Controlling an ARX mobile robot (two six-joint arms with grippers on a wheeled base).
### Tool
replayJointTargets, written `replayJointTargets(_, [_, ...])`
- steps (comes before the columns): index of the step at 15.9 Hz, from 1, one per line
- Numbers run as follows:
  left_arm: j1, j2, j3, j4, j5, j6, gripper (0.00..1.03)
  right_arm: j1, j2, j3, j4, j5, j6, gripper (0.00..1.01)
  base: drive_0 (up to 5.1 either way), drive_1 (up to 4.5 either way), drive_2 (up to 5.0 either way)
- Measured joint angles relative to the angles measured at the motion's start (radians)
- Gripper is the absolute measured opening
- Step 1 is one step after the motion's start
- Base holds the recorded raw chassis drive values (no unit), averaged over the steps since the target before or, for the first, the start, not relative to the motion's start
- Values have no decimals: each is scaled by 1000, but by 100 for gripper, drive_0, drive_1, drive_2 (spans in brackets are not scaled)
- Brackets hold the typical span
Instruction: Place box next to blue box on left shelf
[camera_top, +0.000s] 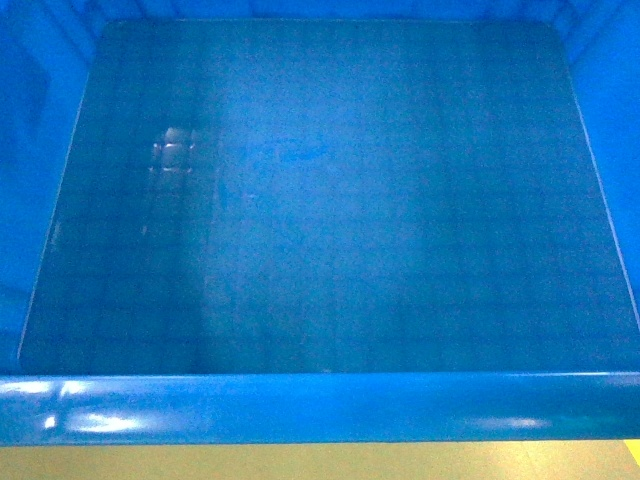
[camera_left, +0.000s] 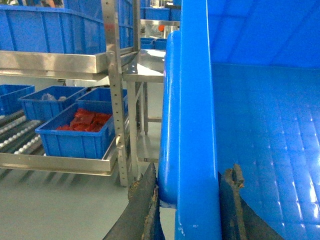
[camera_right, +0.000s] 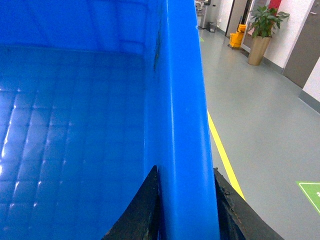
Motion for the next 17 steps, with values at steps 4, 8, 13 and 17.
replayJointTargets(4, [0,0,0,-1,1,0,18,0,0,0,-1,0,0,22,2,408,-404])
replayJointTargets(8, [0,0,0,4,0,0,18,0,0,0,3,0,0,22,4,412,-404])
replayJointTargets(13, [0,0,0,7,0,0,18,0,0,0,6,0,0,22,3,333,-327])
replayJointTargets(17, [0,3,0,2,1,0,18,0,3,1,0,-1,0,22,0,0,0])
